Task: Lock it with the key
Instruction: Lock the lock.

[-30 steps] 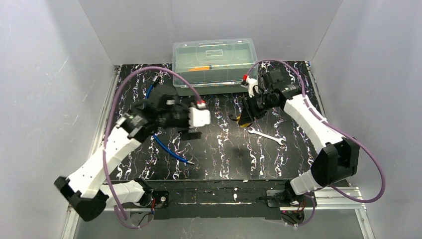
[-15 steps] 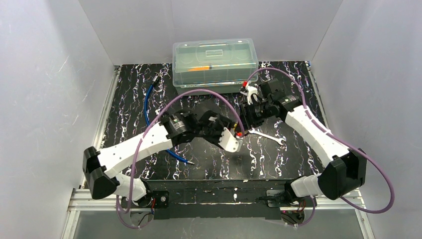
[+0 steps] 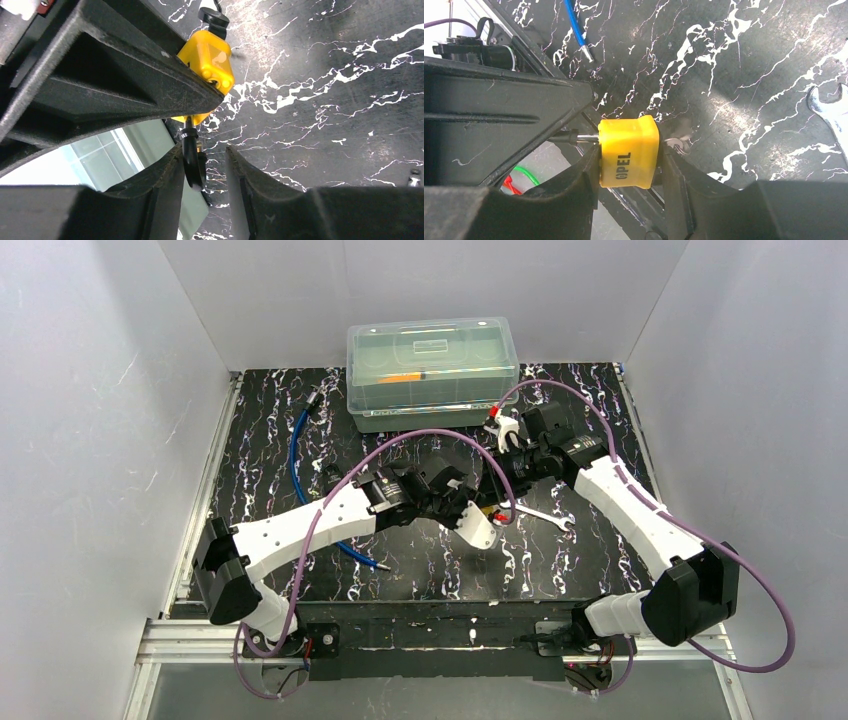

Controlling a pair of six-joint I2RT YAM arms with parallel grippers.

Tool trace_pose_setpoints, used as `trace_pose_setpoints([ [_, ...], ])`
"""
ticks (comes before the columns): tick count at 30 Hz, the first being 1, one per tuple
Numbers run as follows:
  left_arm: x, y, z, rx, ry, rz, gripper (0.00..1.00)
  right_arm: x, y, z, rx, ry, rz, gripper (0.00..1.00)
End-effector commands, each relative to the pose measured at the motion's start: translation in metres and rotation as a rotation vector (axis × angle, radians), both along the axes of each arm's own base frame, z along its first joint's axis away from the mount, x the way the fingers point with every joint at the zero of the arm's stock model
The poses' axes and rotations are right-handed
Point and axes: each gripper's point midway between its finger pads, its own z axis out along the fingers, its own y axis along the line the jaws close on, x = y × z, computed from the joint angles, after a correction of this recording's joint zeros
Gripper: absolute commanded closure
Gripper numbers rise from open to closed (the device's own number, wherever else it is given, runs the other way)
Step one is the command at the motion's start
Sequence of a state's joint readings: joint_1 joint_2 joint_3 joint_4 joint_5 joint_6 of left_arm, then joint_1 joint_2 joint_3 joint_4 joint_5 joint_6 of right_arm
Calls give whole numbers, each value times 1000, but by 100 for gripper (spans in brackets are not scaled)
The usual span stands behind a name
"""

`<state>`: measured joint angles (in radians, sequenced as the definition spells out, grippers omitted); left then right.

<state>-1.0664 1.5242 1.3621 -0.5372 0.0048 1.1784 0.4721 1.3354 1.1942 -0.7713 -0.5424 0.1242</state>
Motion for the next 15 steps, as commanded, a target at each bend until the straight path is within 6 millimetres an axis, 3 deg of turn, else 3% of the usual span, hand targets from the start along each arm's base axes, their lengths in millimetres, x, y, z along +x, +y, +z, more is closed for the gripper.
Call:
trace_pose_setpoints([
  [1, -3, -7, 24, -60, -24, -17, 69, 2, 8, 19, 64, -52, 9, 99],
  [6, -10, -11, 21, -70, 8, -15, 74, 4, 9, 21, 67, -54, 4, 99],
  [12, -8, -11, 22, -83, 19, 35, 97, 4, 7, 18, 57, -54, -1, 99],
  [15, -5, -6, 27, -94, 8, 73, 100, 3, 8, 20, 65, -62, 5, 98],
])
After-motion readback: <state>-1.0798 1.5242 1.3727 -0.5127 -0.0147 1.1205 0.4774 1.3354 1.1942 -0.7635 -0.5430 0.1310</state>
